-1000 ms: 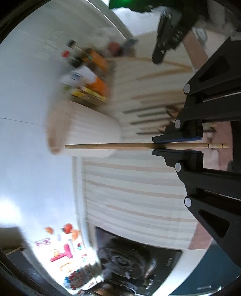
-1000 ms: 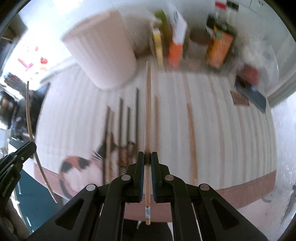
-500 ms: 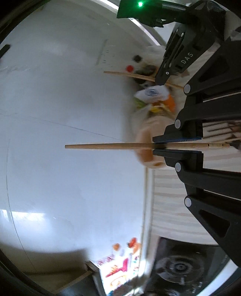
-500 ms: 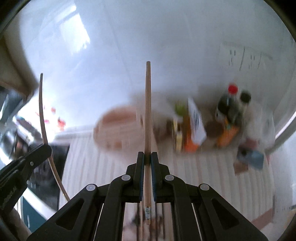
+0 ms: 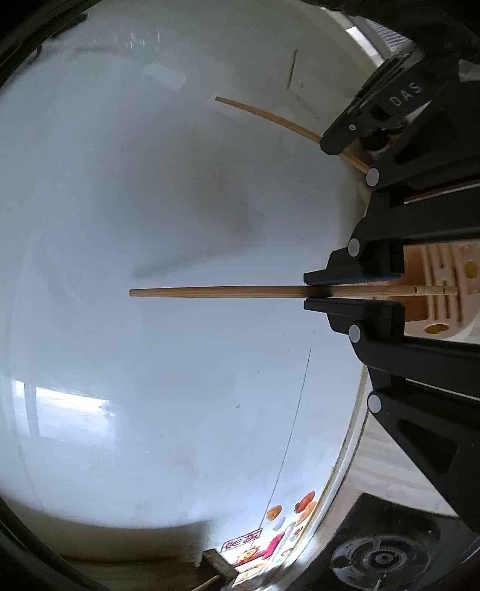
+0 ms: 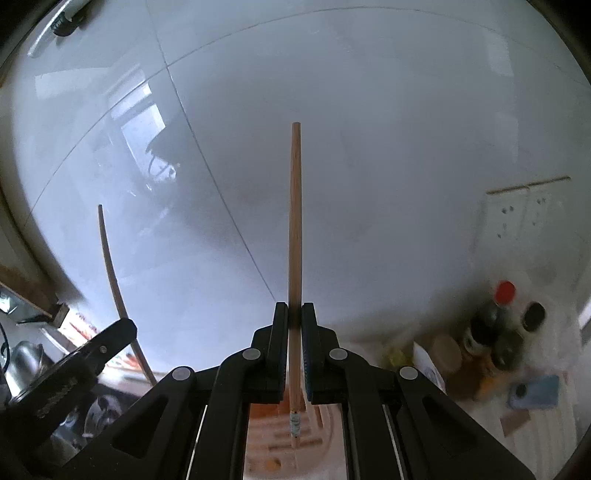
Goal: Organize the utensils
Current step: 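Lift both held chopsticks and carry them over the beige utensil holder, then open both tools to drop the chopsticks into the holder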
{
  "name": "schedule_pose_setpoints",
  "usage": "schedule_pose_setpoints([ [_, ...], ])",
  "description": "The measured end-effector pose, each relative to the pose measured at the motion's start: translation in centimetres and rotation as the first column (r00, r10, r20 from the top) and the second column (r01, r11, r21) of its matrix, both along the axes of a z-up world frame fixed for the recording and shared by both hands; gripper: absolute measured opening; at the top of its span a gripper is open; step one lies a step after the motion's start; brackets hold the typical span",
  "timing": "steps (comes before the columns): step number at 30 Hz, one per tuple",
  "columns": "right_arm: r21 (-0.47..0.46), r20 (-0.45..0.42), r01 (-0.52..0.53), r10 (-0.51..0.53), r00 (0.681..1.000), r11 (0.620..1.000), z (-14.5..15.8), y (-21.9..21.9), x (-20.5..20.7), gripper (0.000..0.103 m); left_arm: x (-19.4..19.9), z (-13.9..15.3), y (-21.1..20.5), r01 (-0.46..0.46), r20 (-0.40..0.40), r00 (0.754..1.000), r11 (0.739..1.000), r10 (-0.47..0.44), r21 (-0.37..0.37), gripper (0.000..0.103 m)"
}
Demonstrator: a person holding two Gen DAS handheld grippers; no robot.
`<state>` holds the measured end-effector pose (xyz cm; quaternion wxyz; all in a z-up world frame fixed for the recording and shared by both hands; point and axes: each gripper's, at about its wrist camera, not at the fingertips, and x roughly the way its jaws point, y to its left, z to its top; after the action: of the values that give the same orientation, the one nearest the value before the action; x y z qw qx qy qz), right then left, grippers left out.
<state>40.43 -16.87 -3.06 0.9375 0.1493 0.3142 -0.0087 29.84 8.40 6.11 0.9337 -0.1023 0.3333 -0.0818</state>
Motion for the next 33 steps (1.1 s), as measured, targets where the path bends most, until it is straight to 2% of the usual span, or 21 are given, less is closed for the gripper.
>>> schedule_pose_setpoints([
  [5,0.016,0.054,-0.036,0.035,0.998,0.999,-2.2,1.0,1.5,0.007,1.5,-2.7,0.1,-0.027,-0.013,1.0,1.0,0.027,-0.008,0.004],
  [11,0.018,0.102,-0.062,0.059,0.993,0.998,-4.3,2.0,2.4,0.007,2.3,-4.3,-0.4,-0.028,0.001,1.0,0.999,0.028,0.038,0.004],
  [17,0.011,0.083,-0.09,0.089,0.993,0.996,-5.8,2.5,3.4,0.007,2.5,-5.4,-0.6,-0.002,-0.042,0.999,0.999,0.005,0.052,0.004],
  [21,0.002,0.063,-0.108,0.107,0.992,0.994,-6.1,2.1,3.0,0.008,1.8,-5.8,-0.6,0.052,-0.09,0.995,0.997,-0.046,0.058,0.007],
  [24,0.016,0.015,-0.153,0.153,0.988,0.988,-6.3,2.0,3.0,0.008,1.0,-5.5,0.3,0.06,-0.134,0.99,0.997,-0.053,0.051,0.009],
  [26,0.018,-0.011,-0.18,0.18,0.984,0.984,-6.3,1.9,2.8,0.01,0.1,-4.9,0.7,0.029,-0.136,0.99,0.996,-0.018,0.085,0.015],
  [27,0.019,-0.025,-0.186,0.187,0.982,0.982,-6.3,1.8,2.6,0.018,-0.4,-4.7,1.1,0.02,-0.136,0.991,0.996,-0.008,0.09,0.027],
  [28,0.024,-0.031,-0.186,0.186,0.982,0.982,-6.3,1.6,2.4,0.031,-0.9,-4.3,1.7,-0.001,-0.143,0.99,0.995,0.015,0.097,0.047],
  [30,0.02,-0.036,-0.176,0.177,0.984,0.984,-6.0,1.0,1.5,0.042,-2.2,-3.6,2.4,-0.039,-0.148,0.988,0.995,0.053,0.096,0.07],
  [31,0.021,-0.037,-0.169,0.169,0.985,0.985,-5.7,0.4,0.9,0.045,-3.3,-2.8,2.0,-0.05,-0.143,0.988,0.994,0.064,0.097,0.075],
  [33,0.022,-0.052,-0.145,0.146,0.988,0.989,-5.4,-0.7,-0.3,0.048,-4.9,-2.4,2.4,-0.073,-0.143,0.986,0.991,0.089,0.113,0.077],
])
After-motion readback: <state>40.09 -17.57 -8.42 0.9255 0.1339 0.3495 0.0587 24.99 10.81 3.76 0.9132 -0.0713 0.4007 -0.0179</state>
